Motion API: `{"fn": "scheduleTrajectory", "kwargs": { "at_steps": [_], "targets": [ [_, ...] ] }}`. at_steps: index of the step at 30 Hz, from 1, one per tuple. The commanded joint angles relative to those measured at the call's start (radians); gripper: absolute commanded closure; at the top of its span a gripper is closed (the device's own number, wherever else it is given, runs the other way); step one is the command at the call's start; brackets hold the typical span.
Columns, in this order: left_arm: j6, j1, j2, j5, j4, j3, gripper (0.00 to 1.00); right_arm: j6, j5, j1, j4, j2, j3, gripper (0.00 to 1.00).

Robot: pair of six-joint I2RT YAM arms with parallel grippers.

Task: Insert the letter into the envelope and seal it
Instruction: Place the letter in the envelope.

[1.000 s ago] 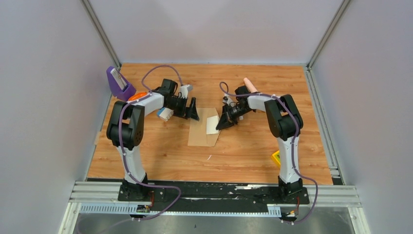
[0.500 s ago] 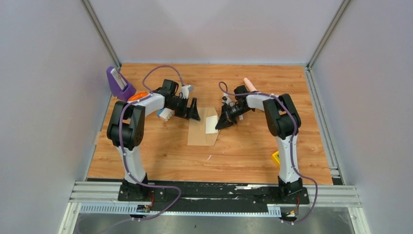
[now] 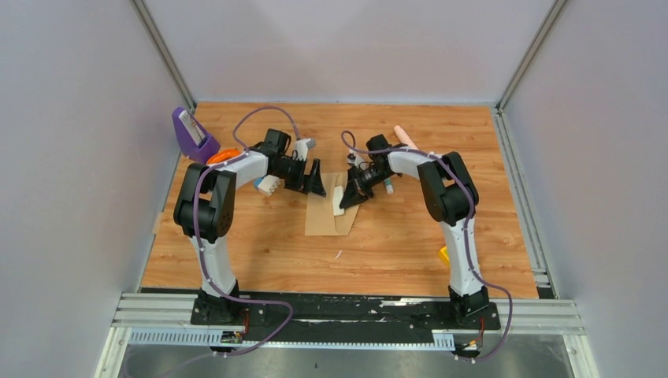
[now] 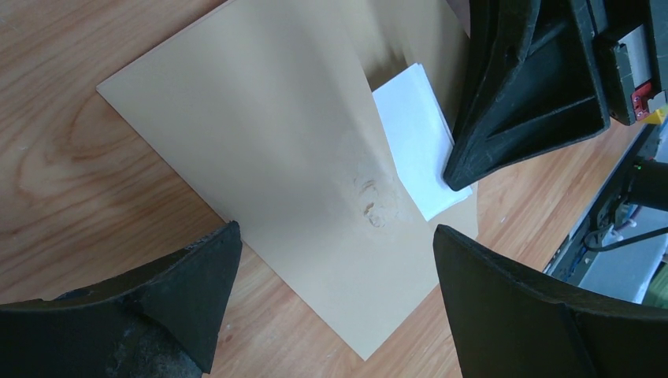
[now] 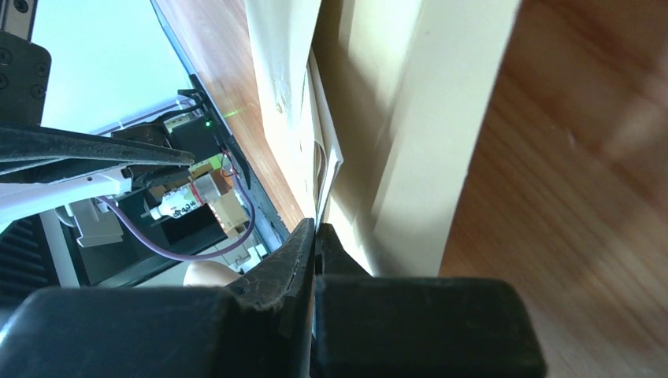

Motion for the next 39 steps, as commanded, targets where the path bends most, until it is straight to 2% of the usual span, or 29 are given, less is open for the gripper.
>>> {"fn": "scheduleTrajectory", "kwargs": {
  "at_steps": [1, 15, 24, 39],
  "targets": [
    [-0.003, -0.007, -0.005, 0.028, 0.008, -0.01, 0.0, -0.013, 0.019, 0.02, -0.009, 0.013, 0.026, 1.0],
    [-0.01, -0.007, -0.022, 0.035, 0.0, -0.019, 0.0, 0.034, 0.023, 0.04, 0.035, 0.028, 0.02, 1.0],
    [-0.013, -0.009, -0.057, 0.028, 0.001, -0.042, 0.0, 0.099, 0.04, 0.008, 0.115, -0.029, -0.032, 1.0],
    [-0.016, -0.017, -0.057, 0.044, 0.005, -0.048, 0.0, 0.124, 0.039, 0.002, 0.143, -0.024, -0.05, 1.0]
  ]
}}
